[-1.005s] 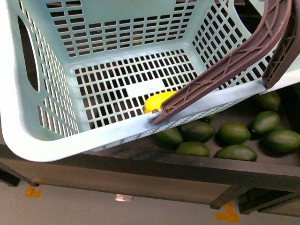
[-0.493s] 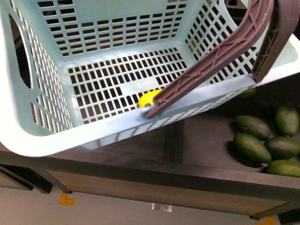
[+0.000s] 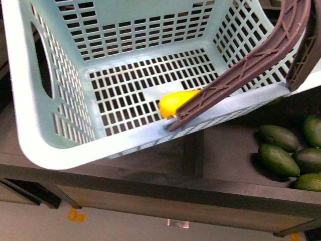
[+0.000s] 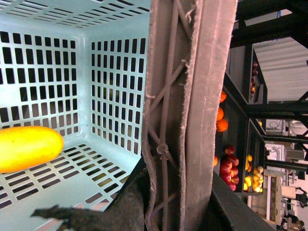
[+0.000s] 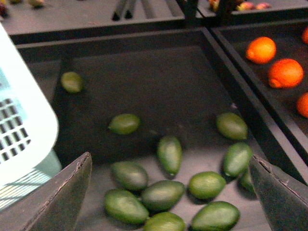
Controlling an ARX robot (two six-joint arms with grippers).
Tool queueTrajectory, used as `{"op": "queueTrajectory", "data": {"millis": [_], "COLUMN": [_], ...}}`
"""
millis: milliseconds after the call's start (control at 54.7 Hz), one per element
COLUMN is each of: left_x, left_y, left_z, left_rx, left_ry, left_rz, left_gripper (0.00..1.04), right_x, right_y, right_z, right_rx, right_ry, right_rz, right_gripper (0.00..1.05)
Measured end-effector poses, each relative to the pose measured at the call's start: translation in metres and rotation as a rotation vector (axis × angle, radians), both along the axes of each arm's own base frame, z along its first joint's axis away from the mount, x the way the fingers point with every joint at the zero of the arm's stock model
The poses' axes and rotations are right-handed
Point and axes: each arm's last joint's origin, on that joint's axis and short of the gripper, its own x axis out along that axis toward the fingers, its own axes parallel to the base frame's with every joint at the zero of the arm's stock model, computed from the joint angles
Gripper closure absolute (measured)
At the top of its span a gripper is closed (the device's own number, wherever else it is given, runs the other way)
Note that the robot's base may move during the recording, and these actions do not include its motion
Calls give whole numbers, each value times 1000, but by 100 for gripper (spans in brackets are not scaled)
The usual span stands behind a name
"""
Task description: Pick mango and avocado into basket
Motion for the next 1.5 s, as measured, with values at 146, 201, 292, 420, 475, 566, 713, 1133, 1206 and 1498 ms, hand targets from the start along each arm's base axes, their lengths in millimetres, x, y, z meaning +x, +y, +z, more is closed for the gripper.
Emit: {"op": "queueTrajectory", "data": {"millis": [146,201,292,420,475,566,713,1133,1206,1498], "left_x": [0,0,0,0,0,0,0,0,0,0], "left_y": [-1,-1,0,0,0,0,-1,0,0,0], "left_z": [0,0,0,0,0,0,0,0,0,0], "left_rx": [-3,-2,4,6,5,0,-1,1,0,1], "left_ry": [3,2,-2,-3,-3,1,2,0,1,1], "left_rz": [1,3,16,17,14,8,5,10,8,8], "left_gripper": [86,86,86,86,86,86,86,86,86,86], "right_x": [26,38,61,90,102,121,148,206,214,241], "right_y": [-26,-36,-54,-77,-87,-100,-106,-102,-102,-105], "right_z": [-4,-9,-30,-69,-91,-136,-182,-217,-221,-235], "right_rx": [-39,-60,-99,-139,-121,-74,-15,62,69,80], "right_ry": [21,39,101,238,313,449,541,523,519,534], "right_rz": [37,65,131,145,145,144,155,155,153,140], "right_gripper": [9,9,9,9,9,9,9,9,9,9]}}
